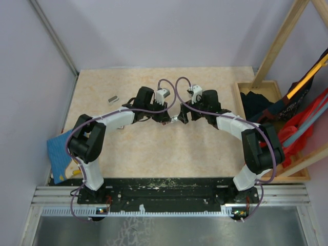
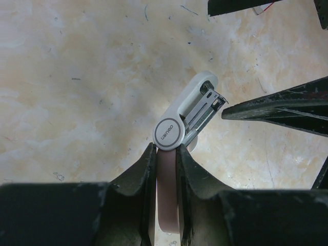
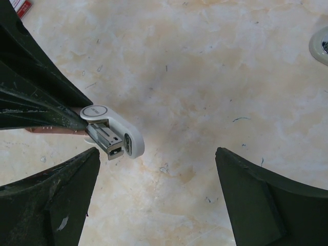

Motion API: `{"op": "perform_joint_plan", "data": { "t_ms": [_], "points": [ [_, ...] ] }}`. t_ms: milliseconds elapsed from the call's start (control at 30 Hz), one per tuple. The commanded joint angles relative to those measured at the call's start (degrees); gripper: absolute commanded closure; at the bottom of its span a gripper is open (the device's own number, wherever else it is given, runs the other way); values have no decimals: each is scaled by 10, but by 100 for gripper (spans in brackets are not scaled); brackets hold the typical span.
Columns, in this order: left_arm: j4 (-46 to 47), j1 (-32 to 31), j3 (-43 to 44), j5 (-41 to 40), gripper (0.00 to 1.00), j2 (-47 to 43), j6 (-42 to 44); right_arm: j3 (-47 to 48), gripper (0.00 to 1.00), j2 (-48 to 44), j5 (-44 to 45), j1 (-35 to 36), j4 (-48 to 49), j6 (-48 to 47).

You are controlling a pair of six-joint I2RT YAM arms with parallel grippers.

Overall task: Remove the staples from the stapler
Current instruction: Unload the staple at the center of the board.

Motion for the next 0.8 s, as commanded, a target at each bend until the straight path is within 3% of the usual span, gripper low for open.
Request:
{"op": "perform_joint_plan", "data": {
  "t_ms": [0, 233, 433, 500, 600, 767],
  "points": [
    [11, 4, 13, -38, 100, -5, 17, 19, 5, -11, -21, 5, 11, -9],
    [54, -2, -21, -162, 100, -34, 90, 22, 4, -52, -94, -59, 20, 53],
    [181, -70, -106, -379, 100, -69, 228, 2, 4, -81, -74, -125, 52, 98],
    [274, -126, -151, -484, 100, -76, 310, 2, 4, -85, -60, -131, 51, 104],
    [496, -193, -224, -607, 100, -60, 466, 1, 4, -84, -51, -132, 50, 106],
    [930, -263, -284, -679, 100, 67, 790, 0, 4, -84, -50, -132, 51, 107]
  ]
}}
